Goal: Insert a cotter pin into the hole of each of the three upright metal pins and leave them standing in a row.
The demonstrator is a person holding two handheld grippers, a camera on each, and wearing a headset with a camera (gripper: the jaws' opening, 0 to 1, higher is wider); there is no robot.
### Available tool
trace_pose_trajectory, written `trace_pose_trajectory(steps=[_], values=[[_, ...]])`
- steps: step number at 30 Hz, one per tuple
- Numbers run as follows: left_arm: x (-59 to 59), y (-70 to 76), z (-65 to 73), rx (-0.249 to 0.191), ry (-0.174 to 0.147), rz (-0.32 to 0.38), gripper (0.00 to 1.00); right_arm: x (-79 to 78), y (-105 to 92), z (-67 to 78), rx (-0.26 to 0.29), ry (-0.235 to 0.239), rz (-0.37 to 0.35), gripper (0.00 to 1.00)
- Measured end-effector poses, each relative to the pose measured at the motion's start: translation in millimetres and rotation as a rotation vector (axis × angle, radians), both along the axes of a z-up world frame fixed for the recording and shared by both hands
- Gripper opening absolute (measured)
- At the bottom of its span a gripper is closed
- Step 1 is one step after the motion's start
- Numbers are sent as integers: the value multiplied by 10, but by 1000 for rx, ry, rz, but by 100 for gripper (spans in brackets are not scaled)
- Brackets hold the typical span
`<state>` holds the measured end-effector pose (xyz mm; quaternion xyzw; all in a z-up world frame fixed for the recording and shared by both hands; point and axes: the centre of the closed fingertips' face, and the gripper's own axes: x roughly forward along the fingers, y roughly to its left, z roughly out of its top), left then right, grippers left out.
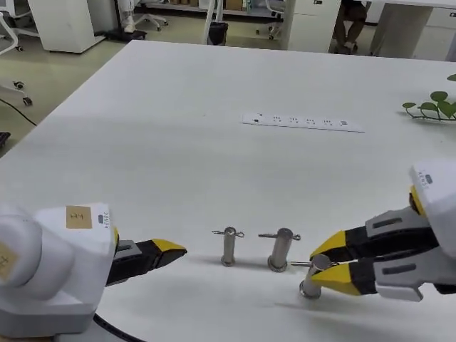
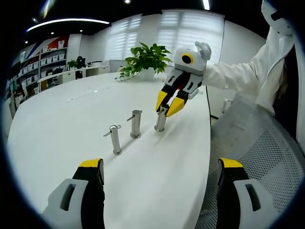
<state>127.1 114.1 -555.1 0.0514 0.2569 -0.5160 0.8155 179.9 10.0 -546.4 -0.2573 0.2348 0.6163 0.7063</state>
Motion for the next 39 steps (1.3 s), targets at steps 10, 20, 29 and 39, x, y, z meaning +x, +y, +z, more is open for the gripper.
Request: trace_pose_trajectory(steps=[10,20,29,39], values=[[11,29,0,-12,31,26,99,267,-210,-96,-14,5,-35,7],[7,23,-9,-7,48,23,99,345,-248,-181,9,33,-44,7],[60,-43,39,-23,52,20,99,350,-257,-164,52,62,-50,8],[109,-89,66,-23,40,22,99,419,-272,-110,79,83,-127,22]])
